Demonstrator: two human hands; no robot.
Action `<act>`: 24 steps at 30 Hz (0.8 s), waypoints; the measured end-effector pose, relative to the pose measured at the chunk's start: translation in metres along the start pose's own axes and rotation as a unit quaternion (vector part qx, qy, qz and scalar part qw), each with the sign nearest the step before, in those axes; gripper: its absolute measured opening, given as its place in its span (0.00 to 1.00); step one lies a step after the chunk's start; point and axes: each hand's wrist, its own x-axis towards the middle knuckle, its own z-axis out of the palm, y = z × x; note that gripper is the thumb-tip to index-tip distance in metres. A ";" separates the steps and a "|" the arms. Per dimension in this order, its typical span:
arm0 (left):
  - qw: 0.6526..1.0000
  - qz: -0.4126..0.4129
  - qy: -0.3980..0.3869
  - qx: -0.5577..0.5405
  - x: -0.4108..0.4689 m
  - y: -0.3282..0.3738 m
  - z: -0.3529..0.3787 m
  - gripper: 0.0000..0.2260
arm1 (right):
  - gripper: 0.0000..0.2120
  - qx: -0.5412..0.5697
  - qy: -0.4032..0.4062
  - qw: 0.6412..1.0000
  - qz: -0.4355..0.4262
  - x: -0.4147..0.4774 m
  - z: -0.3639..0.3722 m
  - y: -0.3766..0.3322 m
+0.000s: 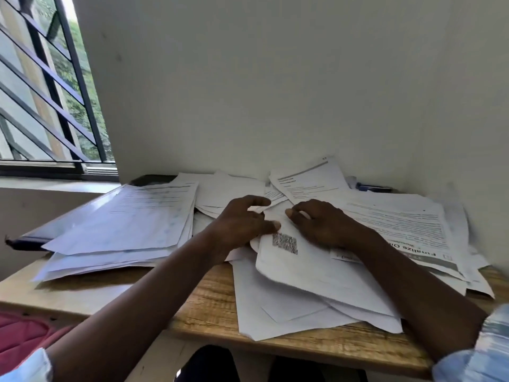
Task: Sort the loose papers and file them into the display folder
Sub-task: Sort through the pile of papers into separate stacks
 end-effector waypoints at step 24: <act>0.859 0.166 -0.151 0.461 0.012 -0.011 -0.036 0.30 | 0.35 0.215 0.188 0.954 -0.089 0.008 -0.028 0.024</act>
